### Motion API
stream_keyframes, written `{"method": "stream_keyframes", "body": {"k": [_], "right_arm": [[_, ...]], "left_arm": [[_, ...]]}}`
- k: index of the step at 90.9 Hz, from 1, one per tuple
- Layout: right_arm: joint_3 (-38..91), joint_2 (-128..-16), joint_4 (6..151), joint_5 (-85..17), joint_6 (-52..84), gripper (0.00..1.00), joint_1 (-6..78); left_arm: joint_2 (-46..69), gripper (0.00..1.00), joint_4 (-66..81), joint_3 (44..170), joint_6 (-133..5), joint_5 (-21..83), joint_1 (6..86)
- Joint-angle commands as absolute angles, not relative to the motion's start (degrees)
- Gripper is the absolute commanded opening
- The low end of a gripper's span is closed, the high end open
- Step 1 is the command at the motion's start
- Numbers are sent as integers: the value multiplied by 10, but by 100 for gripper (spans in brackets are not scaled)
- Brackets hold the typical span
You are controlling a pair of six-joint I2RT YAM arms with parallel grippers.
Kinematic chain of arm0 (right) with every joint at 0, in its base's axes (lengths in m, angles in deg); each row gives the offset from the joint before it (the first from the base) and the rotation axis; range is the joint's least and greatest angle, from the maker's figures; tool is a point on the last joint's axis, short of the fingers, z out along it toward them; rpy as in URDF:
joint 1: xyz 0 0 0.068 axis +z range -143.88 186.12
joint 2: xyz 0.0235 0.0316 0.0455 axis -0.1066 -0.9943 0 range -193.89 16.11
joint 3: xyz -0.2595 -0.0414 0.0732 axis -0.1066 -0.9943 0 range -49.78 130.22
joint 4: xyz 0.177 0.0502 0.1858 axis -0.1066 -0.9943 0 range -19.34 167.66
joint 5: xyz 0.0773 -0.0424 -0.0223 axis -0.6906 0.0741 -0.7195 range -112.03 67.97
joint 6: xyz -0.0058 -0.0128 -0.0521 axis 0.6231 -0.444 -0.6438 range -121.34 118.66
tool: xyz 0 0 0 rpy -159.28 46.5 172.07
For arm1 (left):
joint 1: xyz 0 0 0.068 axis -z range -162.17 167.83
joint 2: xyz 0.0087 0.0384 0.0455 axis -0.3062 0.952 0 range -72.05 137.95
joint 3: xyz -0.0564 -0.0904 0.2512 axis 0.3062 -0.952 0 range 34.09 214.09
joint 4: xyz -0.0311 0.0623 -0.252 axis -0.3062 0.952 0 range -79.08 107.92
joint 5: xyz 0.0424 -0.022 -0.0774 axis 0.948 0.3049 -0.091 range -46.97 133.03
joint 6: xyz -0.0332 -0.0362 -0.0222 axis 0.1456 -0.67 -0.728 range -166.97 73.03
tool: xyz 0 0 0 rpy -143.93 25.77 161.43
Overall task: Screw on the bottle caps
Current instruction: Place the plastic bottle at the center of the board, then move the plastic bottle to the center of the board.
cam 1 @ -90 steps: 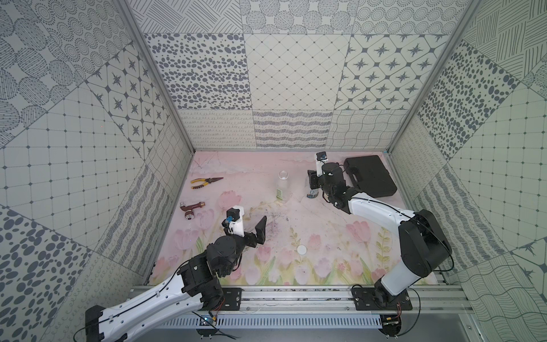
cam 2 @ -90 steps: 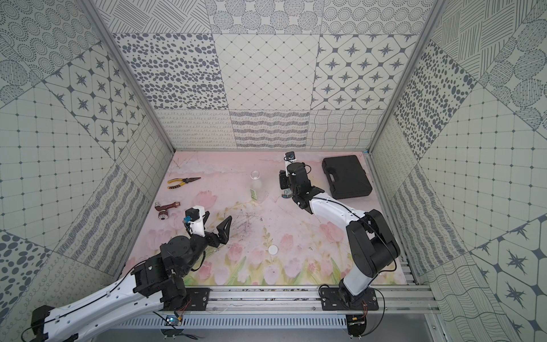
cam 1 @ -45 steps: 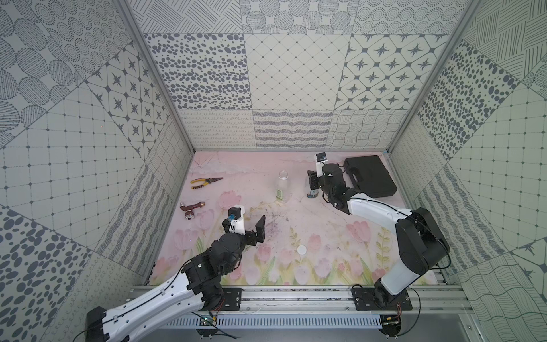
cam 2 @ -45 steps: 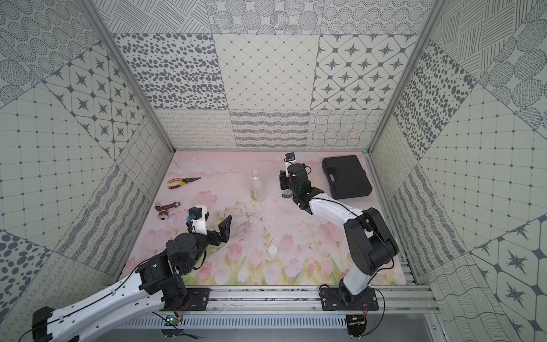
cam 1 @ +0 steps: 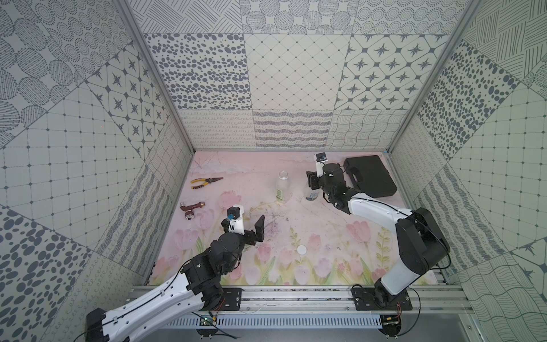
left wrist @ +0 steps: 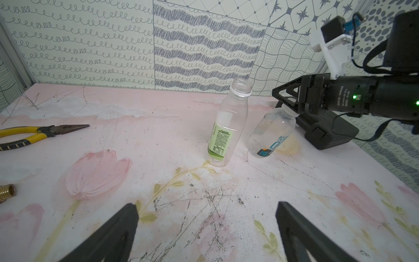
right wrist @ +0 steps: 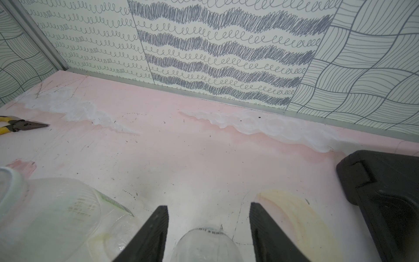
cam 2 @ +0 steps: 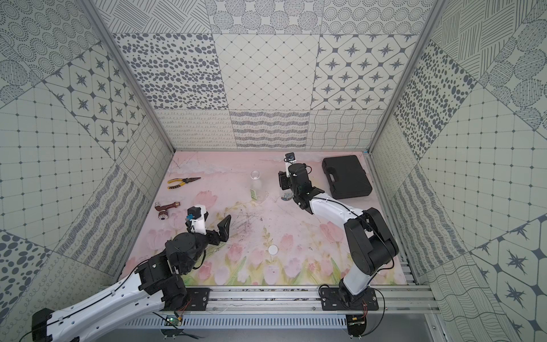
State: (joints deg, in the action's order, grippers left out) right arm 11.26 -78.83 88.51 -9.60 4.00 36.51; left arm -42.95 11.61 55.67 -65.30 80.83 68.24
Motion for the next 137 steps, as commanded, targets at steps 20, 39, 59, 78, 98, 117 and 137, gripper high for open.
{"method": "stream_keyframes", "body": {"k": [20, 39, 59, 78, 98, 117, 137], "right_arm": [[137, -736, 852, -101, 22, 71, 362], [150, -687, 800, -80, 22, 75, 362], [145, -615, 743, -58, 21, 79, 362], [136, -509, 663, -21, 31, 83, 362], [111, -379, 568, 27, 42, 83, 361], [45, -259, 496, -3, 119, 85, 361], [-32, -158, 426, -18, 176, 97, 361]], "left_arm": [[-446, 100, 129, 573, -649, 807, 676], [-444, 100, 156, 597, -662, 806, 675], [-450, 100, 212, 640, -685, 812, 675], [-453, 100, 305, 707, -703, 794, 674], [-391, 100, 408, 811, -696, 784, 674], [-269, 100, 432, 919, -670, 776, 672], [-81, 100, 469, 1062, -678, 735, 665]]}}
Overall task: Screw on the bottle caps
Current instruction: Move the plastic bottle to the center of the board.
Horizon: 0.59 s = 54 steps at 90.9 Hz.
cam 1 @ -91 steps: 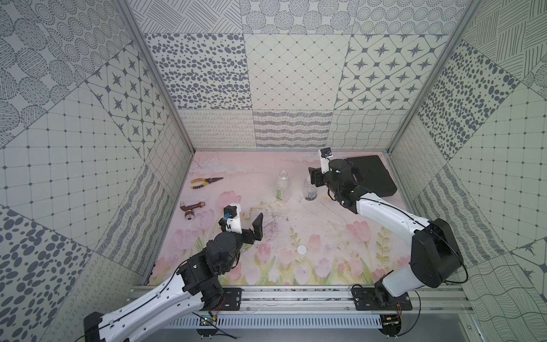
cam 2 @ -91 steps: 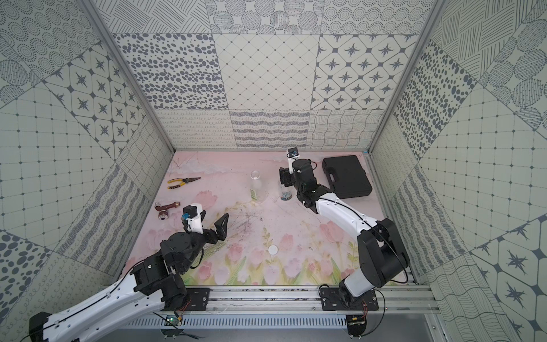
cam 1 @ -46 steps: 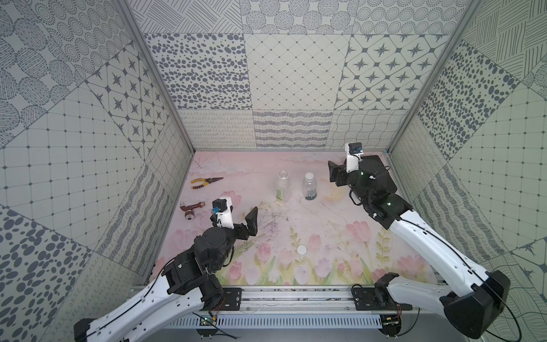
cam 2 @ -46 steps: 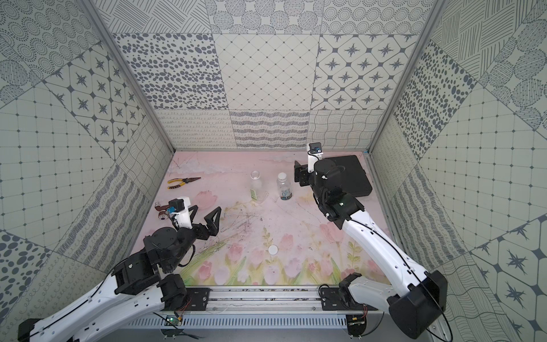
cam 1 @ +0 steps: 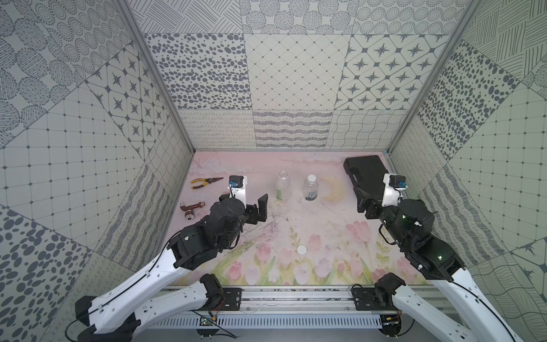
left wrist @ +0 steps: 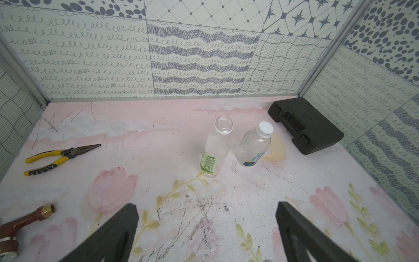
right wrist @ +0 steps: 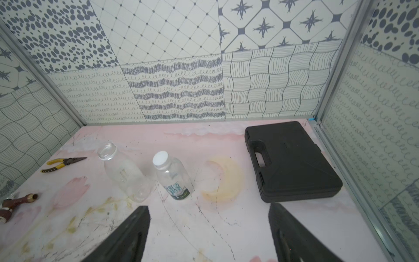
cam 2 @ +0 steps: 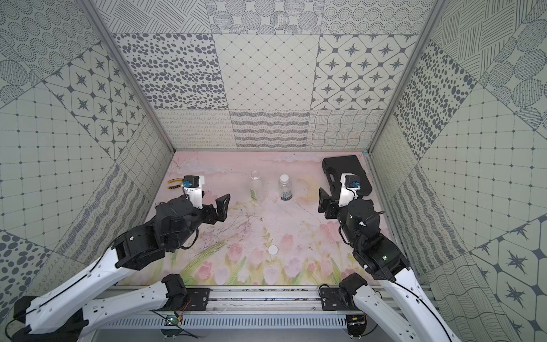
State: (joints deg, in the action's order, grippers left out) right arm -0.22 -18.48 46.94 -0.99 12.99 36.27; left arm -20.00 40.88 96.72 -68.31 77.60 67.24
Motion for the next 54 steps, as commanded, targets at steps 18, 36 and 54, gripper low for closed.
{"method": "stream_keyframes", "body": {"k": [18, 36, 54], "right_arm": [[-97, -121, 416, -22, 220, 97, 361], [-125, -125, 416, -33, 222, 97, 361], [-128, -142, 413, -32, 222, 97, 361]], "left_arm": [[84, 100, 557, 1206, -744, 746, 641], [202, 99, 598, 1315, -770, 677, 605], [301, 99, 655, 1408, -791, 650, 575]]}}
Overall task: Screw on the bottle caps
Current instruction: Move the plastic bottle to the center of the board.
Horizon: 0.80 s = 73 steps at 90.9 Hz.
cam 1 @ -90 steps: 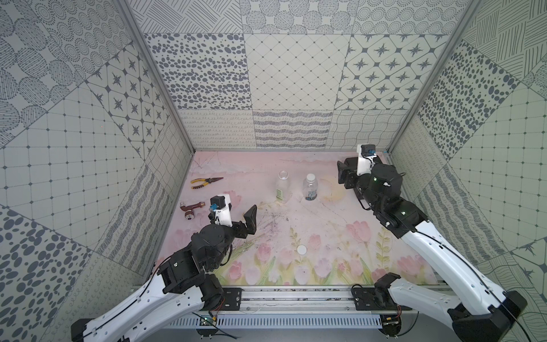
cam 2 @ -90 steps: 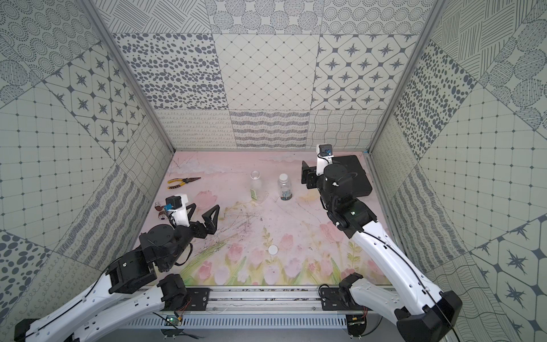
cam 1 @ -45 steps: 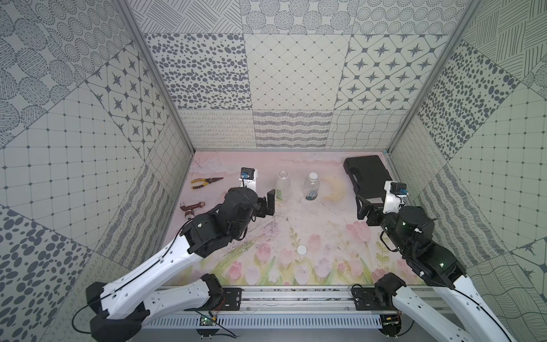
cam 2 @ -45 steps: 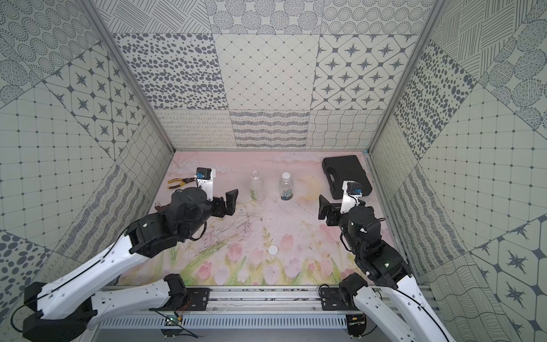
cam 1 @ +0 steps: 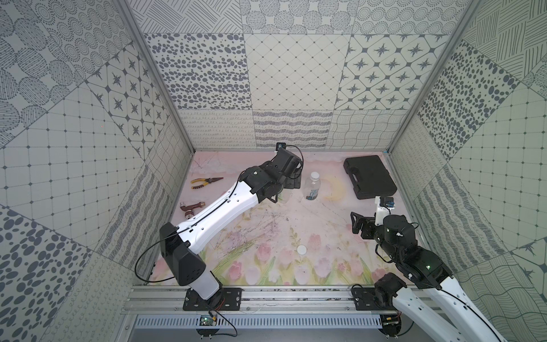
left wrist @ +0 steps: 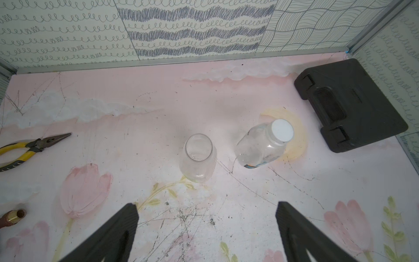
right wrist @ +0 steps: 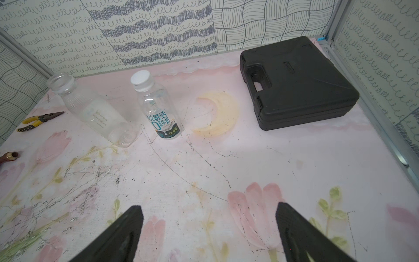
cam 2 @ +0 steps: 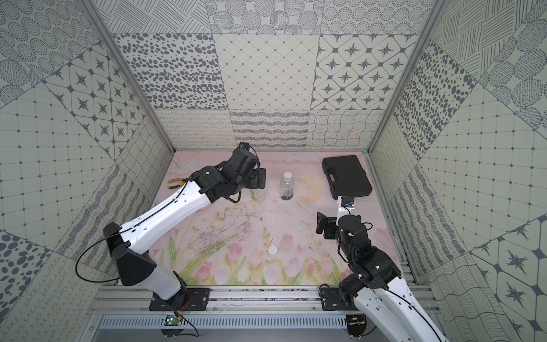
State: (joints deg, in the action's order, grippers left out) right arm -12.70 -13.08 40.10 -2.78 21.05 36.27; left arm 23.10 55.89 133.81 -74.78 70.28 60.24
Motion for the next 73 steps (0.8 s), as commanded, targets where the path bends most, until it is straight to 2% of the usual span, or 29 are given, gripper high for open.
{"method": "stream_keyframes", "body": {"k": [1, 31, 55, 73], "right_arm": [[-128, -145, 413, -31, 223, 97, 361], [-103, -210, 410, -42, 233, 97, 361], [-114, -212, 418, -36, 208, 97, 361], [-119, -213, 423, -38, 208, 97, 361]], "left_arm": [[305, 99, 656, 1410, -792, 647, 574], [365, 95, 655, 1434, -806, 614, 550], [408, 85, 678, 1470, -809, 612, 542], [424, 74, 678, 1481, -811, 634, 539]]}}
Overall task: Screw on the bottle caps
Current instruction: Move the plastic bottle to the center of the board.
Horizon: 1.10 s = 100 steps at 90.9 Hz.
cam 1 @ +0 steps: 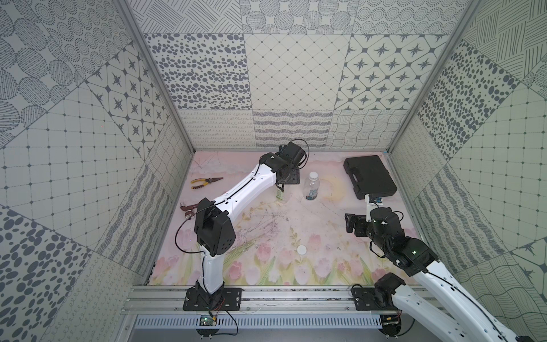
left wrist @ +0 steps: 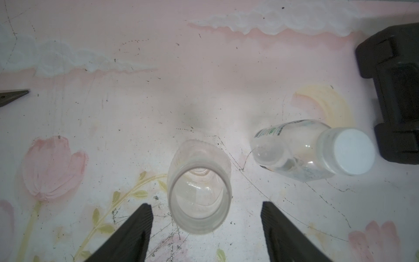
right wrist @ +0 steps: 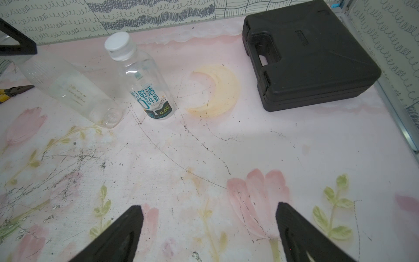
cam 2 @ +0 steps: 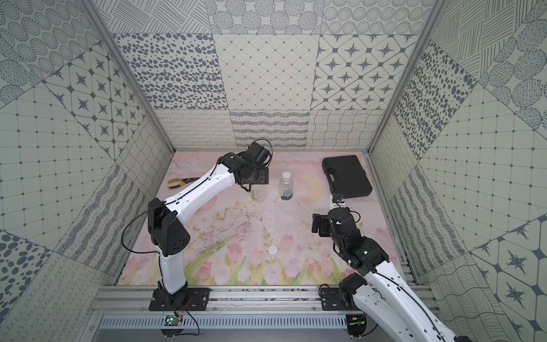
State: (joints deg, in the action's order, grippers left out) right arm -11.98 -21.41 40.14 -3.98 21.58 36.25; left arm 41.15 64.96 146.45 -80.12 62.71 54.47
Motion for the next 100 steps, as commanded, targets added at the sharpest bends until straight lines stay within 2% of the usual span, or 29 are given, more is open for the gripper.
{"method": "stream_keyframes", "body": {"k": [1, 18, 31, 58, 83, 100], "right_arm": [[-119, -213, 423, -38, 208, 97, 361], [-121, -217, 427, -44, 208, 97, 359], [-121, -221, 427, -45, 210, 96, 358], [-121, -220, 427, -48, 210, 97, 356], [-118, -225, 427, -59, 205, 96, 355], [-112, -230, 427, -77, 197, 96, 355]], "left_arm": [[425, 73, 679, 1482, -811, 634, 539], [438, 65, 687, 1496, -809, 635, 534], [441, 52, 682, 1498, -807, 630, 533], [451, 45, 689, 1509, -803, 636, 532], [446, 31, 688, 1511, -797, 619, 534], [427, 28, 672, 1489, -778, 626, 550]]}}
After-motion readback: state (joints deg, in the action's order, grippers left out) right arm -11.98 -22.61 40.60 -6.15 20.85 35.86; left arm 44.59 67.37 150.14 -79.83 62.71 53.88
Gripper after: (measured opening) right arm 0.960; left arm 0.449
